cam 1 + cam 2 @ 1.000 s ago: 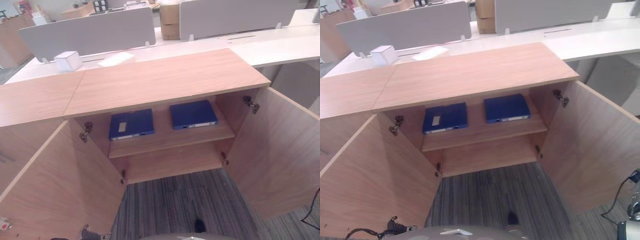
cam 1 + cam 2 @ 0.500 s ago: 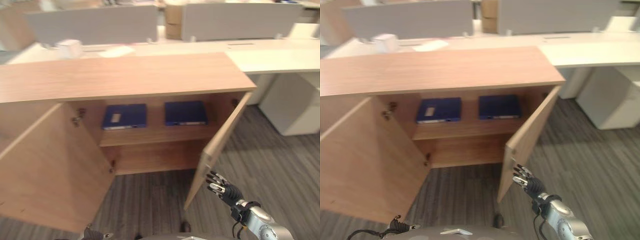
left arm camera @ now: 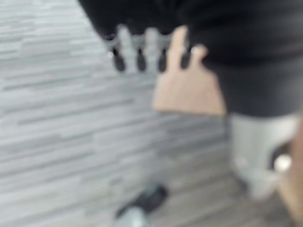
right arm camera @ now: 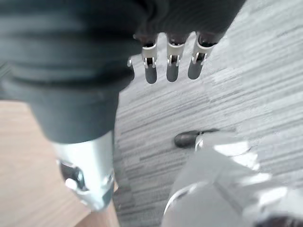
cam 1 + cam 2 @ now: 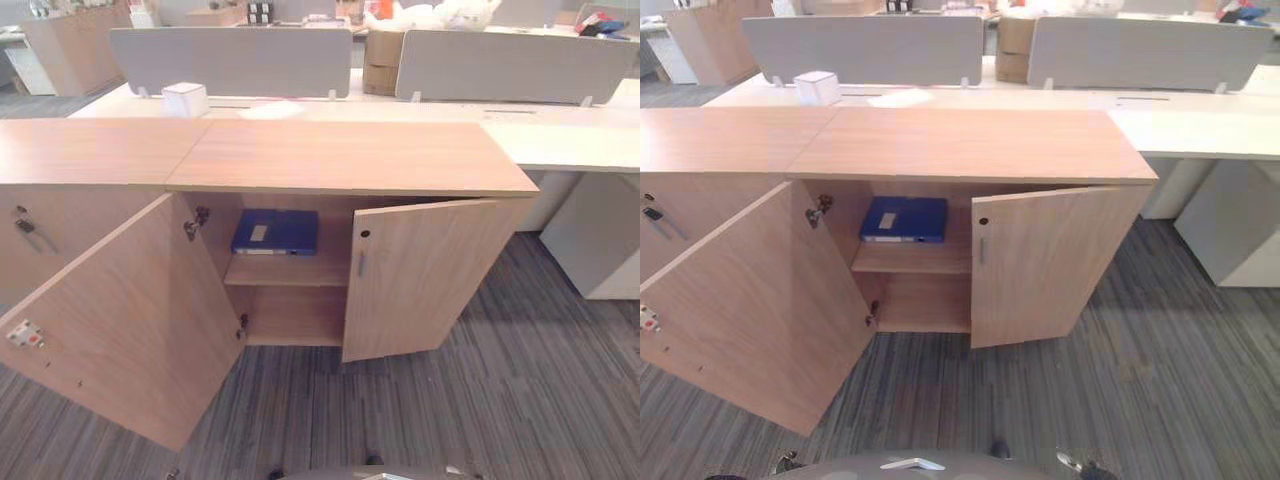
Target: Put the empty folder in the office cabinet
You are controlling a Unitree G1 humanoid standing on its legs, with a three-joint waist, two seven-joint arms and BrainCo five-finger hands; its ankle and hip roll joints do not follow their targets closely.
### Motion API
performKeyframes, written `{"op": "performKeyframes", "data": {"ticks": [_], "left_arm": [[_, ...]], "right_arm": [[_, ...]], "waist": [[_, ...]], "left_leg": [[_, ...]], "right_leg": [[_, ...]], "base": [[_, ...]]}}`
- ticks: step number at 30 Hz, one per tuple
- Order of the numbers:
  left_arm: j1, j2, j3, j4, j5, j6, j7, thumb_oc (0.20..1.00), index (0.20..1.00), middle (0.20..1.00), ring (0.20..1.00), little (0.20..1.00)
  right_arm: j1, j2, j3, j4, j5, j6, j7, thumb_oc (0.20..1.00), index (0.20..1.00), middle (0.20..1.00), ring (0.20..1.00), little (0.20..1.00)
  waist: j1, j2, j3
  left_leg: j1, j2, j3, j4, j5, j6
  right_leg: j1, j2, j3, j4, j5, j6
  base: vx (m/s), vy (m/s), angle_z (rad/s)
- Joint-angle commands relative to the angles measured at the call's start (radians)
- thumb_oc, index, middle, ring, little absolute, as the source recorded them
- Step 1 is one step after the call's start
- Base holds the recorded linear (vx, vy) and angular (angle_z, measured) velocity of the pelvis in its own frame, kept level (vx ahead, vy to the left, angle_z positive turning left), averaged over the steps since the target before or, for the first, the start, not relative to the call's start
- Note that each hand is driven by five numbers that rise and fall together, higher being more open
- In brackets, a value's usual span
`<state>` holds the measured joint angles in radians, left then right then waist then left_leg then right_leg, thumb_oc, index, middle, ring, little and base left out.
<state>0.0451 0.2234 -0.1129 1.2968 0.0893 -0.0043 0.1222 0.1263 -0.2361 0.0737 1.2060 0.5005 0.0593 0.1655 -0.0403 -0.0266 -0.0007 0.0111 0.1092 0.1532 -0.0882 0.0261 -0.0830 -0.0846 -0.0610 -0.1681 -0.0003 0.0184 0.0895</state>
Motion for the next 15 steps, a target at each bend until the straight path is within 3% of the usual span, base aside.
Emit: {"op": "performKeyframes", "data": {"ticks": [1, 8, 9, 12, 14, 15], "left_arm": [[-0.066, 0.070, 0.067, 0.076, -0.046, 0.017, 0.043, 1.000, 1.000, 1.000, 1.000, 1.000], [-0.011, 0.156, 0.201, 0.124, -0.098, 0.020, 0.073, 1.000, 1.000, 1.000, 1.000, 1.000], [0.067, 0.243, 0.305, 0.061, -0.141, 0.024, 0.048, 1.000, 1.000, 1.000, 1.000, 1.000], [0.159, 0.288, 0.411, 0.092, -0.185, -0.003, 0.066, 1.000, 1.000, 1.000, 1.000, 1.000], [0.160, 0.289, 0.412, 0.092, -0.185, -0.004, 0.066, 1.000, 1.000, 1.000, 1.000, 1.000], [0.155, 0.329, 0.447, 0.101, -0.205, -0.009, 0.078, 1.000, 1.000, 1.000, 1.000, 1.000]], "right_arm": [[-0.098, -0.027, -0.108, 0.212, -0.166, 0.030, -0.130, 1.000, 1.000, 1.000, 1.000, 1.000], [-0.073, -0.072, -0.204, 0.291, -0.171, 0.043, -0.159, 1.000, 1.000, 1.000, 1.000, 1.000], [-0.060, -0.103, -0.256, 0.284, -0.156, 0.051, -0.144, 1.000, 1.000, 1.000, 1.000, 1.000], [-0.062, -0.081, -0.267, 0.296, -0.104, 0.051, -0.125, 1.000, 1.000, 1.000, 1.000, 1.000], [-0.062, -0.080, -0.266, 0.296, -0.103, 0.051, -0.125, 1.000, 1.000, 1.000, 1.000, 1.000], [-0.065, -0.069, -0.255, 0.273, -0.067, 0.044, -0.116, 1.000, 1.000, 1.000, 1.000, 1.000]], "waist": [[0.000, -0.004, -0.004], [0.012, 0.000, -0.005], [0.026, 0.010, 0.001], [0.051, 0.011, 0.006], [0.051, 0.010, 0.006], [0.058, 0.007, 0.009]], "left_leg": [[0.054, -0.038, -0.041, 0.001, -0.029, 0.027], [0.048, -0.046, -0.067, 0.001, -0.029, 0.030], [0.042, -0.052, -0.077, 0.001, -0.026, 0.033], [0.033, -0.057, -0.088, 0.001, -0.023, 0.033], [0.033, -0.057, -0.088, 0.001, -0.023, 0.033], [0.029, -0.060, -0.088, 0.001, -0.022, 0.033]], "right_leg": [[0.114, -0.047, 0.015, -0.023, -0.025, 0.033], [0.118, -0.055, -0.002, -0.019, -0.028, 0.036], [0.118, -0.059, -0.010, -0.017, -0.024, 0.040], [0.112, -0.065, -0.019, -0.016, -0.021, 0.044], [0.112, -0.065, -0.019, -0.016, -0.021, 0.044], [0.108, -0.067, -0.020, -0.017, -0.018, 0.047]], "base": [[0.02, 0.008, 0.17], [0.01, 0.036, 0.11], [-0.01, 0.101, 0.05], [-0.02, 0.073, 0.05], [0.00, 0.033, 0.16], [-0.01, 0.081, 0.33]]}}
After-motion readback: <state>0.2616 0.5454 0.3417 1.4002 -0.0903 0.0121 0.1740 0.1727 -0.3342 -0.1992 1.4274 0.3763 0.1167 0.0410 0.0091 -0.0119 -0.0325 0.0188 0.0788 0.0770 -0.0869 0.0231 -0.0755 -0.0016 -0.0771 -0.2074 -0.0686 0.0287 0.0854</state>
